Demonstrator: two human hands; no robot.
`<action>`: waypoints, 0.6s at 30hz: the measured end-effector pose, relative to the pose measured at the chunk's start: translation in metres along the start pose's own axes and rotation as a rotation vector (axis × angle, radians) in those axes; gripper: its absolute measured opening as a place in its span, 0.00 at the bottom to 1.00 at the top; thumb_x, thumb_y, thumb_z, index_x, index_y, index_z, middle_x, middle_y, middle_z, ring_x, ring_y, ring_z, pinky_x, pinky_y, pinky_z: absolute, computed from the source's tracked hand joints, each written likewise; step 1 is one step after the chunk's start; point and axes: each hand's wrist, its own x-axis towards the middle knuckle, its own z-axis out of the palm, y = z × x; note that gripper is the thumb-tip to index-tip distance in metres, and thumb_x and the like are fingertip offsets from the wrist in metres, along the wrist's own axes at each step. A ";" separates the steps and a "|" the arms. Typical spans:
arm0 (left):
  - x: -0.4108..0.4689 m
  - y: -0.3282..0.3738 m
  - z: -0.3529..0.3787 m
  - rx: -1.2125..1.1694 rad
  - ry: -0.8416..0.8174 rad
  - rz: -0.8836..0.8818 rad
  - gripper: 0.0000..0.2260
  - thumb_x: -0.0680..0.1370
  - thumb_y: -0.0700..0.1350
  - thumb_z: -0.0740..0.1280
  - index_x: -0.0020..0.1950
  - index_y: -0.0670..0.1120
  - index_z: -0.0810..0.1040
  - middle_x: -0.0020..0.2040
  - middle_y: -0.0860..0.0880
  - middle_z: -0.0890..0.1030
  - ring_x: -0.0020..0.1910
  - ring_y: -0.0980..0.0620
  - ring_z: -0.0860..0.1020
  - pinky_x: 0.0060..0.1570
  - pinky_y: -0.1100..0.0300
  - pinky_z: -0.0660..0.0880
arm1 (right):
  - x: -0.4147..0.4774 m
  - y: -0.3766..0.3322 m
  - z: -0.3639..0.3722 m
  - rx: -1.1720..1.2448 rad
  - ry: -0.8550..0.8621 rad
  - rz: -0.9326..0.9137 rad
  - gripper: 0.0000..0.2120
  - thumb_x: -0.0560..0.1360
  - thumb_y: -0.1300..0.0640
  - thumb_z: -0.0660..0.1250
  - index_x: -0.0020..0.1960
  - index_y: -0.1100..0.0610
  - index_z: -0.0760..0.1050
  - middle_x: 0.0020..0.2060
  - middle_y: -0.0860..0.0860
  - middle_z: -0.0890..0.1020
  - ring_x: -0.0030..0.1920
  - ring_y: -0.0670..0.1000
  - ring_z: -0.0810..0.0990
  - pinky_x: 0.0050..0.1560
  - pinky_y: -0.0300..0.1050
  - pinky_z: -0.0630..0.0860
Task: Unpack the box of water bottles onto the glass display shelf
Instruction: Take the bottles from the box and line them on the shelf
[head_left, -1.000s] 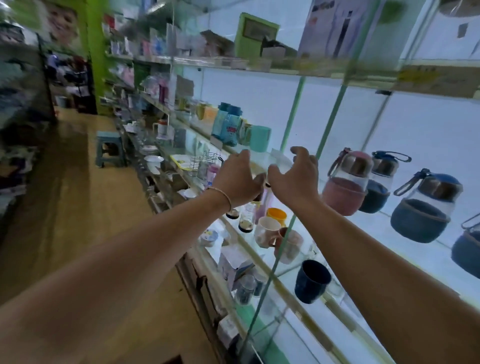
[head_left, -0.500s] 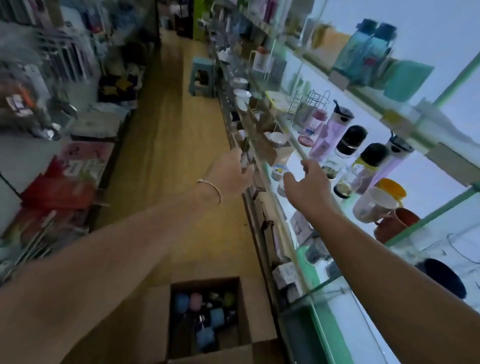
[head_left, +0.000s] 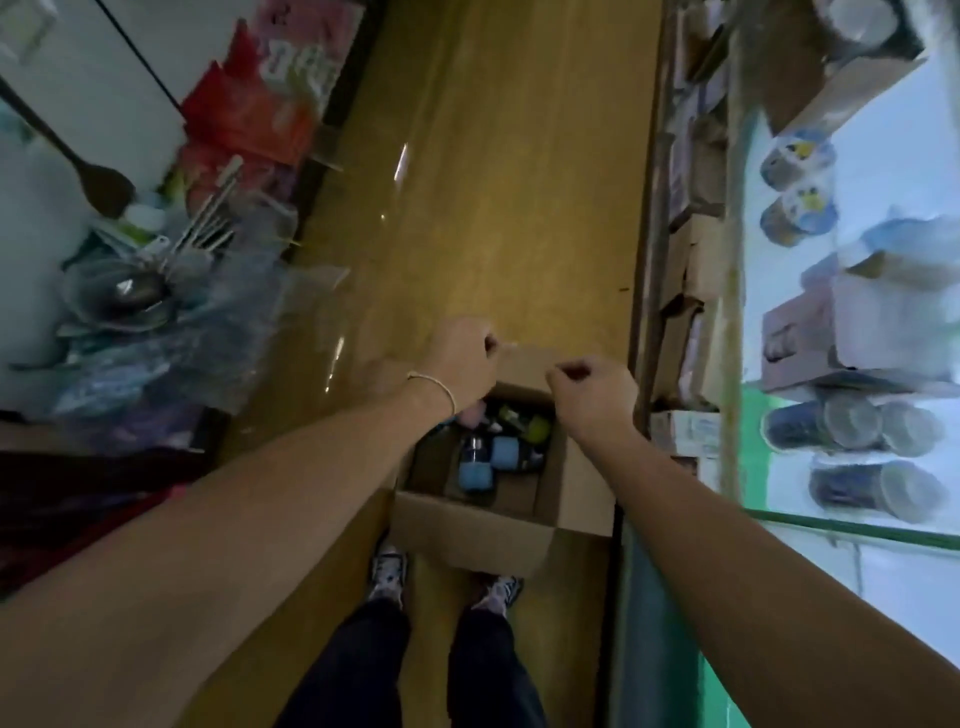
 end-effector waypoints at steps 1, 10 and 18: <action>0.000 -0.009 0.016 -0.006 -0.014 -0.030 0.19 0.81 0.53 0.63 0.34 0.44 0.72 0.32 0.46 0.75 0.31 0.51 0.74 0.31 0.60 0.70 | 0.007 0.010 0.014 0.001 -0.021 0.016 0.07 0.77 0.51 0.70 0.49 0.54 0.83 0.39 0.47 0.82 0.45 0.48 0.81 0.44 0.37 0.71; 0.022 -0.098 0.152 -0.034 -0.233 -0.126 0.15 0.77 0.42 0.67 0.62 0.44 0.73 0.54 0.42 0.78 0.52 0.43 0.77 0.52 0.47 0.77 | 0.058 0.115 0.122 -0.057 -0.239 0.118 0.18 0.77 0.60 0.68 0.66 0.54 0.77 0.60 0.49 0.80 0.58 0.48 0.78 0.52 0.36 0.71; 0.053 -0.204 0.292 -0.014 -0.423 -0.247 0.14 0.76 0.45 0.69 0.57 0.42 0.70 0.54 0.39 0.76 0.52 0.40 0.76 0.47 0.54 0.72 | 0.119 0.223 0.237 -0.071 -0.323 0.208 0.17 0.78 0.52 0.69 0.64 0.56 0.76 0.57 0.51 0.81 0.57 0.51 0.79 0.55 0.40 0.72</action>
